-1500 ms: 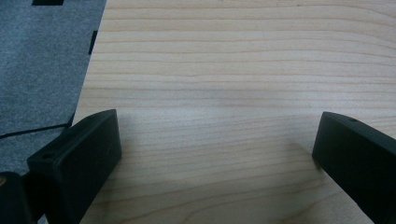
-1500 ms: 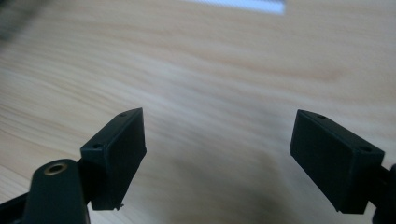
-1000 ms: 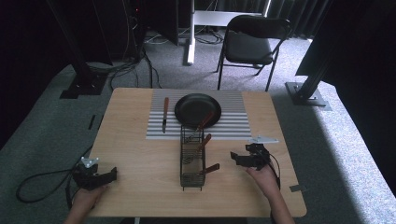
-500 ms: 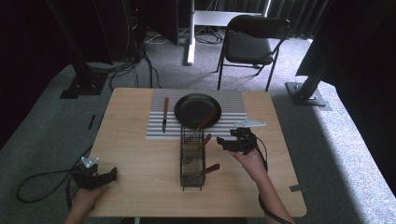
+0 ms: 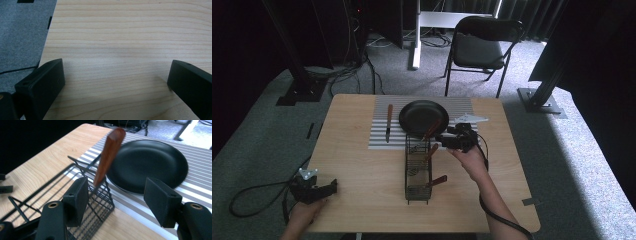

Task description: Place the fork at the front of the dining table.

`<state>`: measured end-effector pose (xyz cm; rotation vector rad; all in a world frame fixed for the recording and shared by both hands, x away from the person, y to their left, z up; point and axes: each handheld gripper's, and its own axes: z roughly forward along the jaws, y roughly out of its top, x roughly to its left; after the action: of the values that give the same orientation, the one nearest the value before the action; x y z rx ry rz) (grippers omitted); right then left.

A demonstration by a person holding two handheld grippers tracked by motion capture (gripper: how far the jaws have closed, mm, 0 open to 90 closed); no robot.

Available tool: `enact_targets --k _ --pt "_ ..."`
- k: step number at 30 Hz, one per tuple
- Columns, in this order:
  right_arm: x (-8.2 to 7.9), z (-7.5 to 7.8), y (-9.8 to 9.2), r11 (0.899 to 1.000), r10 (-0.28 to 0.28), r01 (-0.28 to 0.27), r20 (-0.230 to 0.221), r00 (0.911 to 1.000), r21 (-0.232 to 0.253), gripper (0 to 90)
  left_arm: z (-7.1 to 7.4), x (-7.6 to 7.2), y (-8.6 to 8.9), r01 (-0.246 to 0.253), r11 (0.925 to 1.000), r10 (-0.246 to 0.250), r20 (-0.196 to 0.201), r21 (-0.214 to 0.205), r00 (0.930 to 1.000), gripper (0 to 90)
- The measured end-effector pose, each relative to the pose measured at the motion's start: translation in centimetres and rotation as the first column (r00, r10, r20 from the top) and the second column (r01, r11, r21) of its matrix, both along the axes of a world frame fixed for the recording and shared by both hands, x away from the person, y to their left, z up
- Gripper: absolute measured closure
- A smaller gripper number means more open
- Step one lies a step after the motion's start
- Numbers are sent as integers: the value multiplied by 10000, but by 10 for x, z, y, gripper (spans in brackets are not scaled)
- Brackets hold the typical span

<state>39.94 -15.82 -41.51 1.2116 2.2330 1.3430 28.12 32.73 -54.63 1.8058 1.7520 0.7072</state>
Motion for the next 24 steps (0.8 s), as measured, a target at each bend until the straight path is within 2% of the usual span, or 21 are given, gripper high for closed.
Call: enact_targets --k 11,13,17,24 --pt "16 -2 17 9998 121 -116 -319 9994 159 435 0 0 0 0 10000 0 1 0 10000 11" --pt "18 -5 19 9993 180 -166 -438 9989 333 479 0 0 0 -1 10000 1 2 -2 10000 11" --pt "20 -10 22 9991 224 -202 -621 9978 361 564 0 0 0 -1 10000 1 0 -1 10000 11" --pt "22 -13 23 9974 431 -385 -756 9962 613 720 0 0 0 1 10000 -1 -1 1 10000 10"
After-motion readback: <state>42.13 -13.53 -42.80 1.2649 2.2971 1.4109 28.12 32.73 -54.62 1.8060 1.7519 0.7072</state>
